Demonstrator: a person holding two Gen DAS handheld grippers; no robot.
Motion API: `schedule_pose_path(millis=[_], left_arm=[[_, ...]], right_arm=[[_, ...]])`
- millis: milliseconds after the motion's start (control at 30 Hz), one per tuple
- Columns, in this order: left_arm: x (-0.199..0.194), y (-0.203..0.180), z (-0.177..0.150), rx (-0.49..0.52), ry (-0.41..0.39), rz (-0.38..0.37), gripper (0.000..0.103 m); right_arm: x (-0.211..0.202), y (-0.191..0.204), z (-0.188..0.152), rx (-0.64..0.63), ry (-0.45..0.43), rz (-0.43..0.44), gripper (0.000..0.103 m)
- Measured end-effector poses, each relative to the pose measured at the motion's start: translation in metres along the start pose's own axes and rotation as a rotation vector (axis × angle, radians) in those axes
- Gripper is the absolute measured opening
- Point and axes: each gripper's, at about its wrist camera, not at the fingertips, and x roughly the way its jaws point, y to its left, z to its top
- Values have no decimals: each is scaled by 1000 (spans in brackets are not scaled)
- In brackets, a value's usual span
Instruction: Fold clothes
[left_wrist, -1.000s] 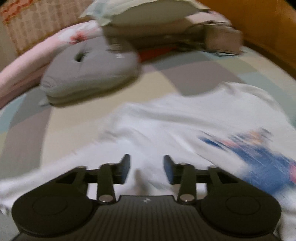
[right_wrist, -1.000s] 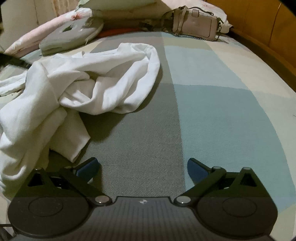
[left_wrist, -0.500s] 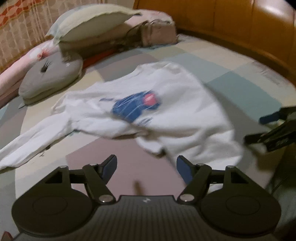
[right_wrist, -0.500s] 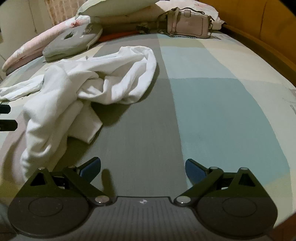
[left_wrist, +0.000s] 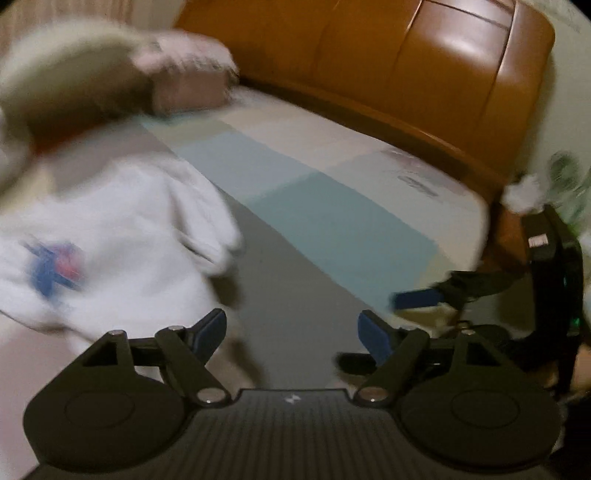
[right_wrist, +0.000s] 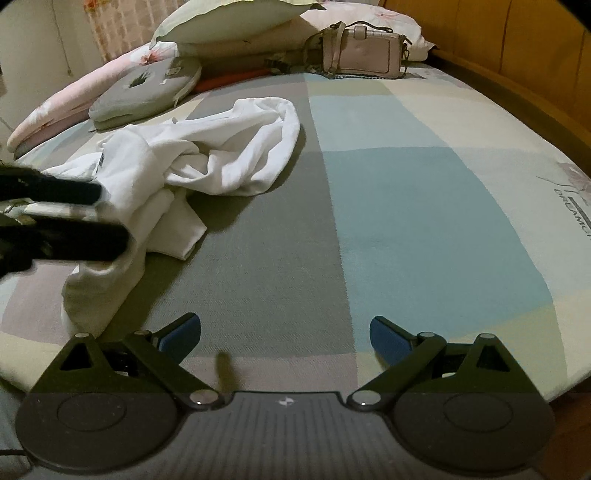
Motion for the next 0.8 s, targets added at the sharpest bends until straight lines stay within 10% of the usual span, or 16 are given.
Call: schedule_pose_path(millis=[333,533,800], left_arm=[[4,51,-12,-46,17,285,80],[-16,56,-18,-98,-6,277,80],[-36,51,-27,-100,-24,271,80]], right_arm=[[10,-8,15,-5,-11,42,92],[32,18,34,-74,-12,137,68],[72,53,55,-139,-34,272,67]])
